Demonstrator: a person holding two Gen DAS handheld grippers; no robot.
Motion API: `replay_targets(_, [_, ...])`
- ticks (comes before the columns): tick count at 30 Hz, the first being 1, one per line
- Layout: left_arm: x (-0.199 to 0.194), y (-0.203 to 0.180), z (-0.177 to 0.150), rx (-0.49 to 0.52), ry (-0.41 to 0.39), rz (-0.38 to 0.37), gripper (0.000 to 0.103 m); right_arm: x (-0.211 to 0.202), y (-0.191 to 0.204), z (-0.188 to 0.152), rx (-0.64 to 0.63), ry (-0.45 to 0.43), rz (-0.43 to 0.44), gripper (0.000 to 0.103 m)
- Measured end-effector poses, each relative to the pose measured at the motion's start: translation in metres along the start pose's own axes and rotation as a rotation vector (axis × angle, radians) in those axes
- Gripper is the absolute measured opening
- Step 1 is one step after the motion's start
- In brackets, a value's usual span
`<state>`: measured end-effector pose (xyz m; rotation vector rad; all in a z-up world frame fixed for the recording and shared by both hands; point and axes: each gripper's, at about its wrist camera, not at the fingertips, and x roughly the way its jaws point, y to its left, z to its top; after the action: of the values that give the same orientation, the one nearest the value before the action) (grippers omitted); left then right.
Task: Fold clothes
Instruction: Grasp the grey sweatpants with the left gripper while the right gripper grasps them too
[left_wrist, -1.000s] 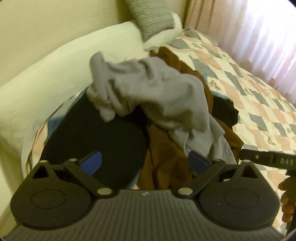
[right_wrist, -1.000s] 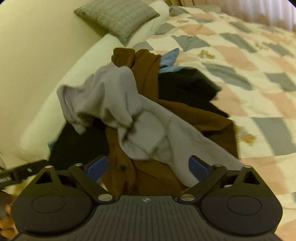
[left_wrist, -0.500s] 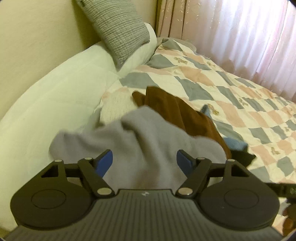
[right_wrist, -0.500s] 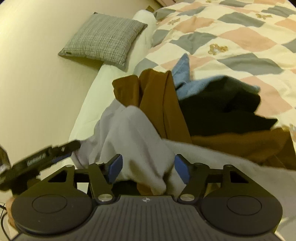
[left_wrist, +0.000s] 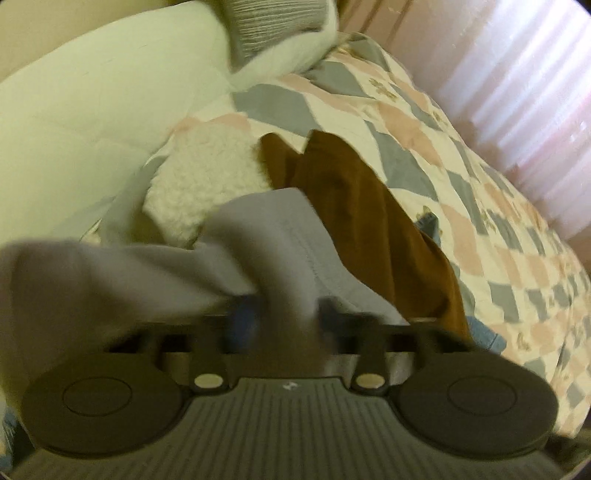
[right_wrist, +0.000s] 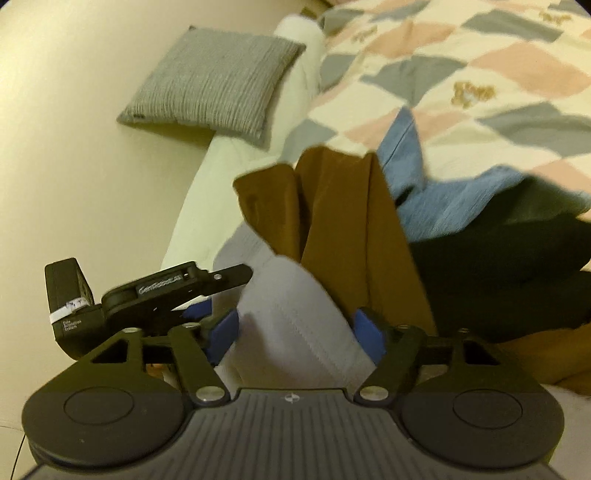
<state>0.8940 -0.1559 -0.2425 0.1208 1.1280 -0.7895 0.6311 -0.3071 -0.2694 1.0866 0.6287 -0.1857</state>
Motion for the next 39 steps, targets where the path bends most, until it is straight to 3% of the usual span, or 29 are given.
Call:
replay_targets(1, [-0.004, 0.004, -0.003, -0.025, -0.008, -0.021, 0.003, 0.003, 0.002, -0.002, -0.015, 0.019, -0.003, 0.026])
replay_targets(3, [-0.022, 0.010, -0.010, -0.050, -0.049, -0.059, 0.003, -0.002, 0.009, -0.008, -0.070, 0.023, -0.004, 0.014])
replay_targets(11, [-0.142, -0.007, -0.076, -0.033, -0.215, -0.115, 0.003, -0.082, 0.050, -0.037, -0.343, -0.102, 0.034, 0.011])
replay_targets(20, [-0.300, -0.099, -0.188, -0.020, -0.498, -0.099, 0.003, -0.214, 0.104, -0.069, -0.645, -0.282, 0.124, 0.011])
replay_targets(23, [-0.301, -0.153, -0.253, 0.006, -0.458, -0.092, 0.003, -0.264, 0.102, -0.081, -0.742, -0.323, 0.142, 0.011])
replay_targets(26, [-0.300, -0.207, -0.319, 0.033, -0.415, -0.086, 0.003, -0.313, 0.077, -0.095, -0.788, -0.316, 0.143, 0.011])
replay_targets(32, [-0.298, -0.316, -0.450, 0.087, -0.329, -0.072, 0.007, -0.419, -0.029, -0.148, -0.883, -0.199, 0.057, 0.012])
replay_targets(34, [-0.270, -0.339, -0.495, 0.151, -0.182, -0.045, 0.016, -0.447, -0.074, -0.175, -0.925, -0.112, -0.008, 0.013])
replay_targets(36, [-0.241, -0.362, -0.540, 0.215, -0.031, -0.016, 0.017, -0.465, -0.117, -0.203, -0.955, -0.004, -0.104, 0.025])
replay_targets(39, [-0.223, -0.386, -0.591, 0.388, 0.100, 0.084, 0.025, -0.480, -0.185, -0.252, -0.948, 0.190, -0.346, 0.031])
